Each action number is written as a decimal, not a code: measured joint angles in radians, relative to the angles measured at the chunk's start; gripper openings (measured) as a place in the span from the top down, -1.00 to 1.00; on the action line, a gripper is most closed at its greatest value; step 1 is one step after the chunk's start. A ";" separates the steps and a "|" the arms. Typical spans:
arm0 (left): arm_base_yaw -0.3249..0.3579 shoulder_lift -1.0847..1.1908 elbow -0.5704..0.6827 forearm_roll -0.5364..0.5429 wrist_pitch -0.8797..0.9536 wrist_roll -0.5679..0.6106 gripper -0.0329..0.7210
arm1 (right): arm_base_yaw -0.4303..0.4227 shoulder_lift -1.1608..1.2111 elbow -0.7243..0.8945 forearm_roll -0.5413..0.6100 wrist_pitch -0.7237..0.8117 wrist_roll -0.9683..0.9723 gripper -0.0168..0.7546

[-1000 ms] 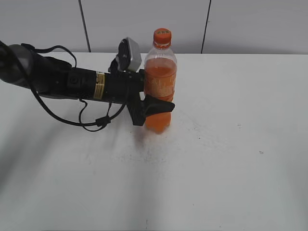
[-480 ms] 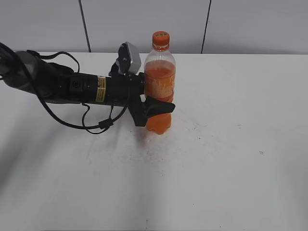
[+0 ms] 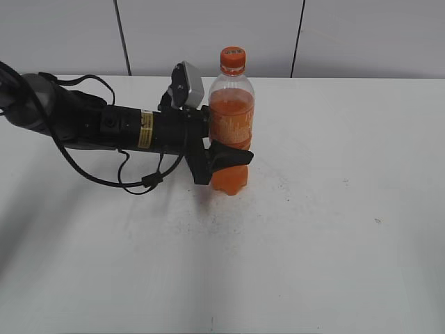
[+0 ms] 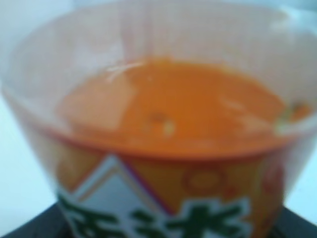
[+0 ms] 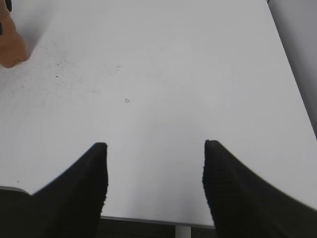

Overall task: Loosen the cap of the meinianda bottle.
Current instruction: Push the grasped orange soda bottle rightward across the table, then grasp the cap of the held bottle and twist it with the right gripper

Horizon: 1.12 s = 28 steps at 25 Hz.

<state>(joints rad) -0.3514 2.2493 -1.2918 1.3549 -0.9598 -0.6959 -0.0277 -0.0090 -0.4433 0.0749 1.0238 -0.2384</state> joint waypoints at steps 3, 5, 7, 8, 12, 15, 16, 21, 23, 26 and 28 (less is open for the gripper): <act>0.000 0.000 0.000 0.001 0.000 0.000 -0.20 | 0.000 0.000 0.000 0.000 0.000 0.000 -0.24; 0.000 0.000 0.000 0.002 -0.001 0.000 -0.20 | 0.000 0.000 0.000 0.000 0.000 0.000 -0.24; 0.000 0.000 0.000 0.003 -0.002 0.000 -0.20 | 0.000 0.000 0.000 0.004 0.000 0.000 -0.24; 0.000 0.000 0.000 0.003 -0.002 0.000 -0.20 | 0.000 0.000 0.000 0.005 0.000 0.000 -0.24; 0.000 0.000 0.000 0.003 -0.002 0.001 -0.20 | 0.000 0.000 0.000 0.008 0.000 0.007 -0.24; 0.000 0.000 0.000 0.003 -0.002 0.001 -0.20 | 0.000 0.000 0.000 0.015 -0.001 0.033 -0.24; 0.000 0.000 0.000 0.003 -0.002 0.001 -0.20 | 0.000 0.000 -0.001 0.018 -0.001 0.054 -0.24; 0.000 0.000 0.000 0.003 -0.002 0.001 -0.20 | 0.000 0.051 -0.057 0.046 0.036 0.090 -0.24; 0.000 0.000 0.000 0.003 -0.002 0.001 -0.20 | 0.000 0.120 -0.092 0.049 0.054 0.091 -0.24; 0.000 0.000 0.000 0.003 -0.002 0.001 -0.20 | 0.000 0.257 -0.146 0.049 0.056 0.091 -0.24; 0.000 0.000 0.000 0.003 -0.002 0.001 -0.20 | 0.000 0.351 -0.178 0.049 0.056 0.092 -0.24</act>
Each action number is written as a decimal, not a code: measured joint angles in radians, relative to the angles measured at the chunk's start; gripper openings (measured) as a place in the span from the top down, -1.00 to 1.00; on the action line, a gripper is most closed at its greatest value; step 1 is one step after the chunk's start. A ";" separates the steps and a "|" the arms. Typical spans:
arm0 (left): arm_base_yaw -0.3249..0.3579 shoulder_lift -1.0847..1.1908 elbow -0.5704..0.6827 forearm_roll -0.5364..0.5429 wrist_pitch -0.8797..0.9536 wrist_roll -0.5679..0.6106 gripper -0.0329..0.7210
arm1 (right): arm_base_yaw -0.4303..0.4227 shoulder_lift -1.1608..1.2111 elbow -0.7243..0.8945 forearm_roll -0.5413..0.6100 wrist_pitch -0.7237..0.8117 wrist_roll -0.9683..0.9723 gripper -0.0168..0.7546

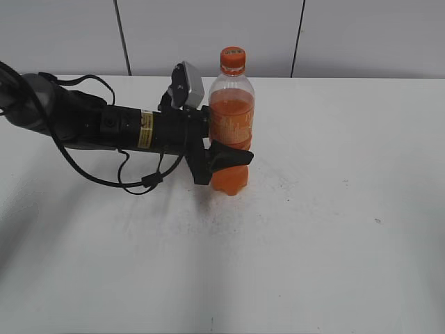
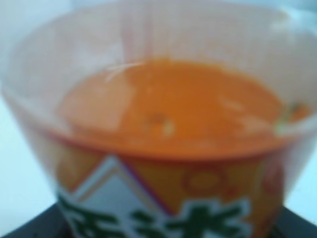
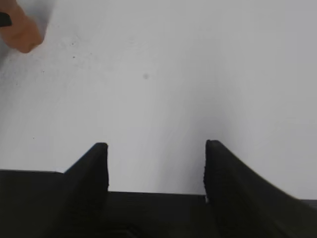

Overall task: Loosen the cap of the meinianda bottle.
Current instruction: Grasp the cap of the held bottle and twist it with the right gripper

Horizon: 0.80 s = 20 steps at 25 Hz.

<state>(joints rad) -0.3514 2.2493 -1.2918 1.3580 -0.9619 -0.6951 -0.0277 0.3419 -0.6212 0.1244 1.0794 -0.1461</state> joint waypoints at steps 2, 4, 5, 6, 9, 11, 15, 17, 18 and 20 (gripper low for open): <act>0.000 0.000 0.000 0.000 0.000 0.000 -0.20 | 0.000 0.112 -0.027 -0.003 0.000 0.000 -0.24; 0.000 0.000 0.000 0.000 -0.001 0.000 -0.20 | 0.000 0.224 -0.061 -0.006 -0.001 0.000 -0.24; 0.000 0.000 0.000 0.000 -0.001 0.000 -0.20 | 0.000 0.286 -0.081 -0.007 -0.001 0.000 -0.24; 0.000 0.000 0.000 0.000 -0.001 0.000 -0.20 | 0.000 0.338 -0.098 -0.008 -0.001 0.000 -0.24; 0.000 0.000 0.000 0.000 -0.001 0.000 -0.20 | 0.000 0.526 -0.157 -0.008 -0.004 -0.010 -0.24; 0.000 0.000 0.000 0.000 -0.004 0.000 -0.20 | 0.000 0.628 -0.200 -0.008 -0.008 -0.038 -0.24; 0.000 0.000 0.000 -0.001 -0.005 0.000 -0.20 | 0.000 0.807 -0.316 -0.008 -0.010 -0.055 -0.24; 0.000 0.000 0.000 -0.001 -0.008 0.000 -0.20 | 0.000 0.894 -0.388 -0.008 0.004 -0.055 -0.24; 0.000 0.000 0.000 -0.001 -0.008 0.000 -0.20 | 0.000 0.940 -0.433 -0.008 0.022 -0.055 -0.24; 0.000 0.000 0.000 0.000 -0.010 0.000 -0.20 | 0.000 1.024 -0.522 -0.008 0.076 -0.047 -0.24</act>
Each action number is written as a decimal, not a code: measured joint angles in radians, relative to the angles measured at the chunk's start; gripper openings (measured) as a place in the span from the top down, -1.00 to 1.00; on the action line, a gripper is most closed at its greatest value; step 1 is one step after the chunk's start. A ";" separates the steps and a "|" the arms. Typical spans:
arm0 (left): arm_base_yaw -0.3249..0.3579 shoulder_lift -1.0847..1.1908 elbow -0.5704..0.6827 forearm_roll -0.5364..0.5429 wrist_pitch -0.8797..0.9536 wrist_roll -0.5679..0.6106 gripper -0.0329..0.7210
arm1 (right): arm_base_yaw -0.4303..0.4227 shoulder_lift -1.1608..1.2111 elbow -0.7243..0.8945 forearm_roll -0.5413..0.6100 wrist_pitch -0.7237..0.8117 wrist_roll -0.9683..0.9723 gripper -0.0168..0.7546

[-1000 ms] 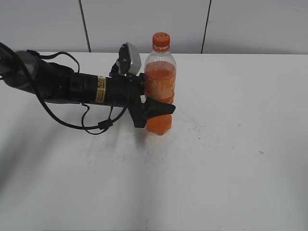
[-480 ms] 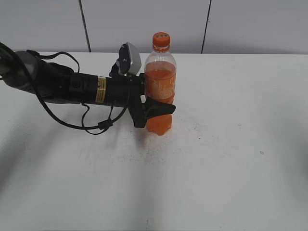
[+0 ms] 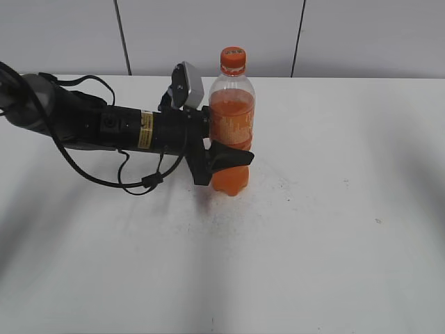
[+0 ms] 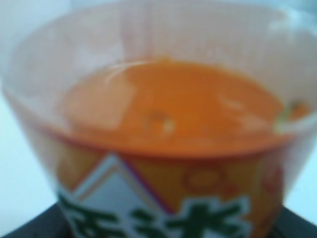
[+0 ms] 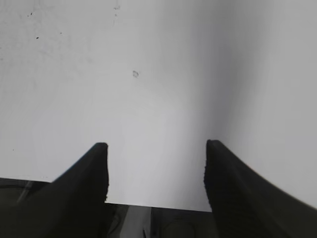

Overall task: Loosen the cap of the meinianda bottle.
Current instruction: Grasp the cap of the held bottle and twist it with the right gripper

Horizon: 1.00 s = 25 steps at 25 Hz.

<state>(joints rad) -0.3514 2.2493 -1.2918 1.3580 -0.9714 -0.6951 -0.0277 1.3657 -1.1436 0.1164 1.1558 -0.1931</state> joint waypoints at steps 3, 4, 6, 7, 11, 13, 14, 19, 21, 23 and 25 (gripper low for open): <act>0.000 0.000 0.000 0.001 -0.001 0.000 -0.20 | 0.000 0.126 -0.150 0.000 0.046 0.053 -0.24; 0.000 0.000 0.000 0.001 -0.002 0.001 -0.20 | 0.000 0.158 -0.202 -0.001 0.050 0.067 -0.24; 0.000 0.000 0.000 0.001 -0.003 0.001 -0.20 | 0.000 0.221 -0.292 -0.004 0.053 0.091 -0.24; 0.000 0.000 0.000 0.001 -0.003 0.001 -0.20 | 0.000 0.254 -0.337 -0.004 0.053 0.100 -0.24; 0.000 0.000 0.000 0.001 -0.003 0.001 -0.20 | 0.000 0.350 -0.463 -0.007 0.053 0.125 -0.24; 0.000 0.000 0.000 0.001 -0.003 0.002 -0.20 | 0.000 0.365 -0.482 -0.008 0.053 0.128 -0.24; 0.000 0.000 0.000 0.001 -0.003 0.002 -0.20 | 0.000 0.368 -0.485 -0.008 0.055 0.129 -0.24; 0.000 0.000 0.000 0.004 -0.005 0.002 -0.20 | 0.008 0.369 -0.490 0.027 0.055 0.214 -0.24; 0.000 0.000 0.000 0.005 -0.006 0.002 -0.20 | 0.037 0.369 -0.490 0.041 0.055 0.249 -0.24; 0.000 0.000 0.000 0.010 -0.008 0.002 -0.20 | 0.079 0.370 -0.499 0.051 0.057 0.284 -0.24; 0.000 0.000 0.000 0.019 -0.011 0.002 -0.20 | 0.136 0.370 -0.518 0.059 0.058 0.318 -0.24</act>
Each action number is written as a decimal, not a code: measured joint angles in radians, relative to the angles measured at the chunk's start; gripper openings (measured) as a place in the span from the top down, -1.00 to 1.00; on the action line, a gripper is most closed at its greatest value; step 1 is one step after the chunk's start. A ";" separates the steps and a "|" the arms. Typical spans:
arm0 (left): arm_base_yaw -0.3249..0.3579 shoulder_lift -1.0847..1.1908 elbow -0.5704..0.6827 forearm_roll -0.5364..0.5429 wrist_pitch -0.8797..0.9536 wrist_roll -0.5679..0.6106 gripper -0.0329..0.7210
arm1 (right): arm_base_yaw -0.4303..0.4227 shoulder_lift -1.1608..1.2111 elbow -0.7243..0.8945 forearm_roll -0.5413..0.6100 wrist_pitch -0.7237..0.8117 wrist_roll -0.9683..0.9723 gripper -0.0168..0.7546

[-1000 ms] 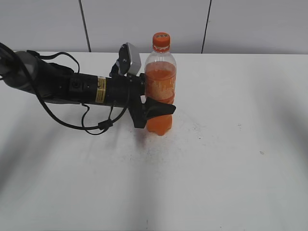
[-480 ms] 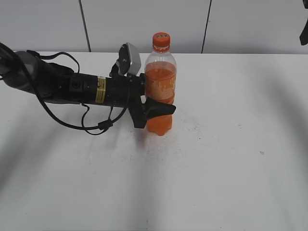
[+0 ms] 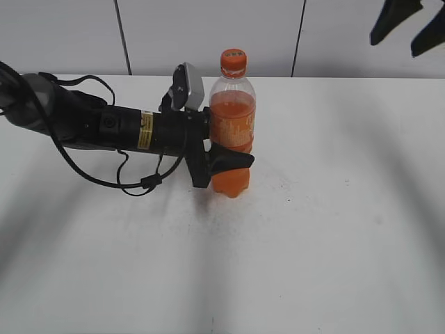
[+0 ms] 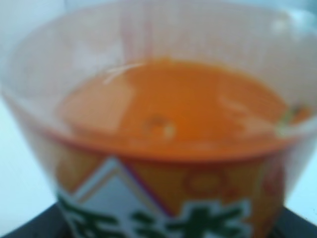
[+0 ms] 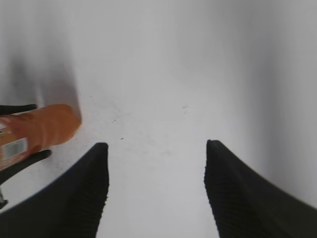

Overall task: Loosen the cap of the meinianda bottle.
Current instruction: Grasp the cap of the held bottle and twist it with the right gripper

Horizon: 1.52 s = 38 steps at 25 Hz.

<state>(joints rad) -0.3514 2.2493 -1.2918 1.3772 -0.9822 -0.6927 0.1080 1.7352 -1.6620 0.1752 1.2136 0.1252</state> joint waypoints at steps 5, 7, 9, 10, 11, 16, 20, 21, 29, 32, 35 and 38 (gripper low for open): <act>-0.002 0.000 -0.001 0.018 -0.009 0.000 -0.20 | 0.126 0.000 -0.074 0.003 0.002 0.099 -0.24; -0.003 0.000 -0.001 0.021 -0.009 0.000 -0.20 | 0.179 0.001 -0.101 0.005 0.002 0.140 -0.24; -0.003 0.000 -0.001 0.026 -0.011 0.000 -0.20 | 0.219 0.006 -0.123 0.005 0.002 0.179 -0.24; -0.003 0.000 -0.001 0.032 -0.011 0.000 -0.20 | 0.244 0.012 -0.132 0.005 0.003 0.196 -0.24; -0.003 0.000 -0.002 0.038 -0.013 0.000 -0.20 | 0.269 0.021 -0.145 0.005 0.003 0.213 -0.24; -0.004 -0.001 -0.005 0.060 -0.019 0.000 -0.20 | 0.381 0.090 -0.234 0.005 0.005 0.254 -0.24; -0.005 -0.001 -0.006 0.068 -0.021 0.000 -0.20 | 0.428 0.132 -0.274 0.005 0.004 0.259 -0.24; -0.005 -0.001 -0.006 0.068 -0.023 0.000 -0.20 | 0.434 0.140 -0.275 0.004 0.004 0.260 -0.24; -0.005 -0.001 -0.006 0.069 -0.023 0.000 -0.20 | 0.484 0.173 -0.275 -0.061 0.005 0.269 -0.24; -0.005 -0.001 -0.006 0.069 -0.023 0.000 -0.20 | 0.496 0.182 -0.275 -0.083 0.005 0.272 -0.24; -0.005 -0.001 -0.006 0.067 -0.023 0.000 -0.20 | 0.497 0.197 -0.275 -0.097 0.005 0.273 -0.24; -0.005 -0.001 -0.006 0.065 -0.023 0.000 -0.20 | 0.497 0.214 -0.275 -0.097 0.005 0.273 -0.24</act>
<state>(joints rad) -0.3560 2.2484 -1.2981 1.4427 -1.0055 -0.6927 0.6046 1.9494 -1.9373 0.0779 1.2187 0.3984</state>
